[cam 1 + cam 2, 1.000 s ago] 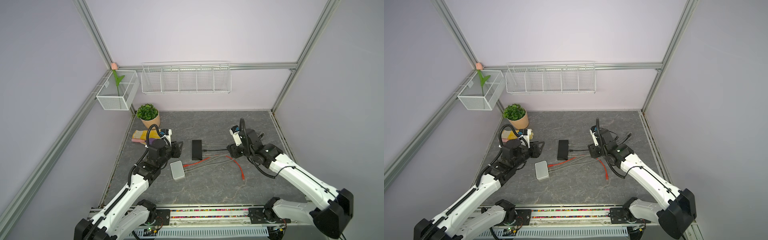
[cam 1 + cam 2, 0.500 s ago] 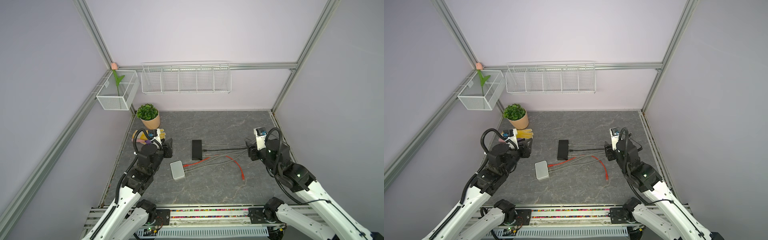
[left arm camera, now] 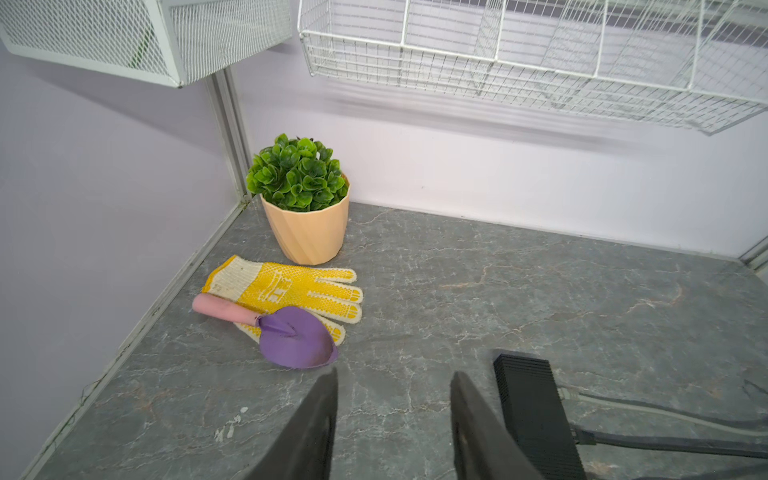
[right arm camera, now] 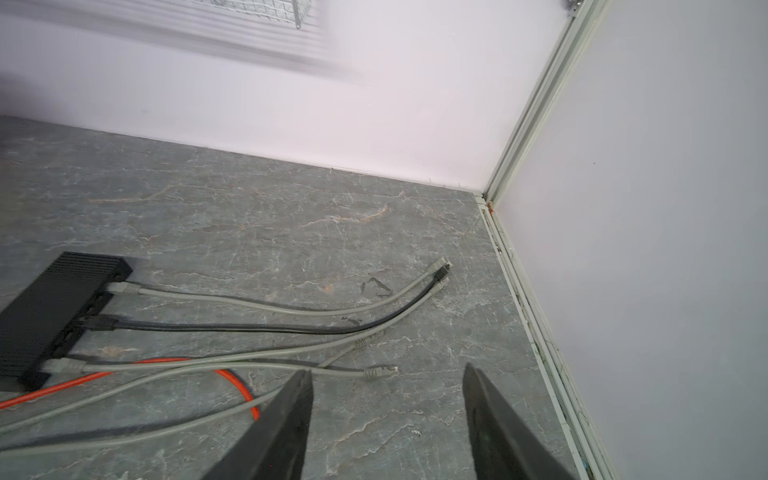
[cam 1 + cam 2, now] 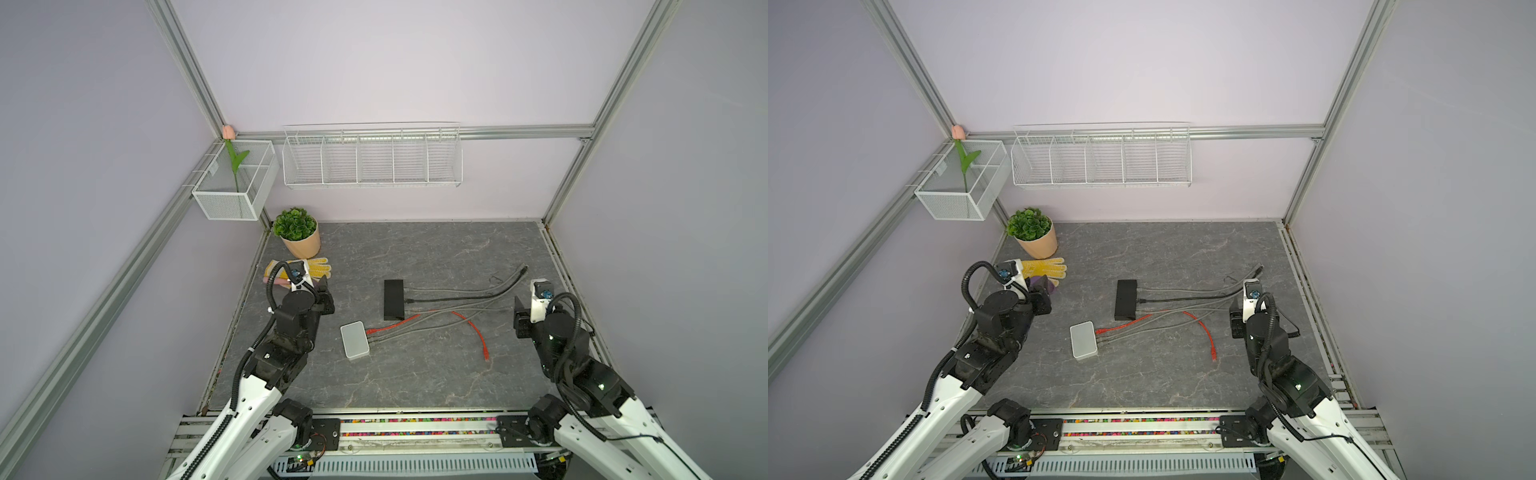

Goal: Insert the plug into the switch port

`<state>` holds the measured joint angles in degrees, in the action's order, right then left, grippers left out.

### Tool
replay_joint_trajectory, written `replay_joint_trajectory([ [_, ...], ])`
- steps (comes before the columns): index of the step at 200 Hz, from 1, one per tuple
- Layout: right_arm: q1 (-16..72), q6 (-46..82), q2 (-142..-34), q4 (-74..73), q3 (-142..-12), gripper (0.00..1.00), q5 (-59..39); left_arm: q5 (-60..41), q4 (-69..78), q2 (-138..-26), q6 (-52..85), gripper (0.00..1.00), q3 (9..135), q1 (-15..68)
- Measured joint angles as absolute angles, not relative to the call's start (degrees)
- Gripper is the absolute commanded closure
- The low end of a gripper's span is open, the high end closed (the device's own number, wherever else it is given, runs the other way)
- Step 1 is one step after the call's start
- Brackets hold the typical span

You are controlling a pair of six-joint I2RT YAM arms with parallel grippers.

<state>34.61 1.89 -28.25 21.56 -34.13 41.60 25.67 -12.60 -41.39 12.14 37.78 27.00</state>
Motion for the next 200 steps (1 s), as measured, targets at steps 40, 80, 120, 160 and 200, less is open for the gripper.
replay_joint_trajectory([
  [40,34.59,2.55,-28.25,20.78,-29.98,0.4,44.82,28.8,-11.29,-42.24,11.29,0.54,34.74,27.0],
  [80,34.59,2.57,-27.4,16.8,-24.97,0.38,45.6,31.33,-9.32,-42.65,11.29,0.52,31.55,27.0],
  [120,34.59,3.05,-29.32,14.85,-22.46,0.36,48.73,33.95,-8.21,-44.29,11.29,0.5,29.95,27.0],
  [160,34.59,3.2,-30.94,13.13,-19.42,0.36,51.62,36.62,-7.03,-46.24,11.07,0.5,27.75,27.0],
  [200,34.57,4.32,-30.76,12.05,-16.47,0.22,53.41,39.57,-6.46,-46.81,10.66,0.5,25.93,27.0],
])
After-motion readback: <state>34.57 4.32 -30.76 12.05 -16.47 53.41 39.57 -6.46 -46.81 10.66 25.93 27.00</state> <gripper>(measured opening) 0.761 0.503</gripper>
